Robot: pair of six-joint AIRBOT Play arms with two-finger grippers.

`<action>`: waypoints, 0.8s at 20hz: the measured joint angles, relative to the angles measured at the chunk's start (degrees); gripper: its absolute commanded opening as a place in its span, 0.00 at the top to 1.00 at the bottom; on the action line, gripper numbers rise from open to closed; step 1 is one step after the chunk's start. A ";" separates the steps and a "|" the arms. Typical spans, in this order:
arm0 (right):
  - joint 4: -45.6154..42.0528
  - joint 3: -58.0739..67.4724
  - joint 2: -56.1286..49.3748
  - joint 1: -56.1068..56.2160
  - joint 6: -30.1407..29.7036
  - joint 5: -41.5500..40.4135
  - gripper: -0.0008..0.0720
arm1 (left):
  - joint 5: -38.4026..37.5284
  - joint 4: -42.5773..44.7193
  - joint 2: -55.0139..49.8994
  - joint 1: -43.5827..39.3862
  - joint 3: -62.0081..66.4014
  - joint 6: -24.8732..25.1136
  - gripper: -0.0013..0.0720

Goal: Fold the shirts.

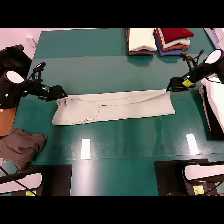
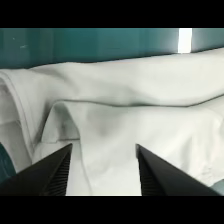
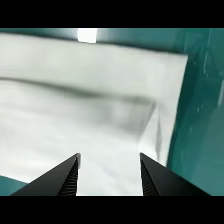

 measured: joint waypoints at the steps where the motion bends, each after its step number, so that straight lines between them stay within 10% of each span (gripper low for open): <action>1: 1.44 0.61 -0.37 -0.81 -0.48 -0.26 0.39 | -0.52 -0.31 -0.13 -0.02 0.61 -0.13 0.35; 3: 4.04 0.61 -0.70 -3.37 -1.95 -0.20 0.39 | -2.27 -0.96 -0.17 0.00 1.64 -0.39 0.95; 16: 16.59 -15.56 -5.46 -16.26 -11.50 0.57 0.40 | 0.66 -9.16 -0.02 -11.39 2.84 -1.51 0.95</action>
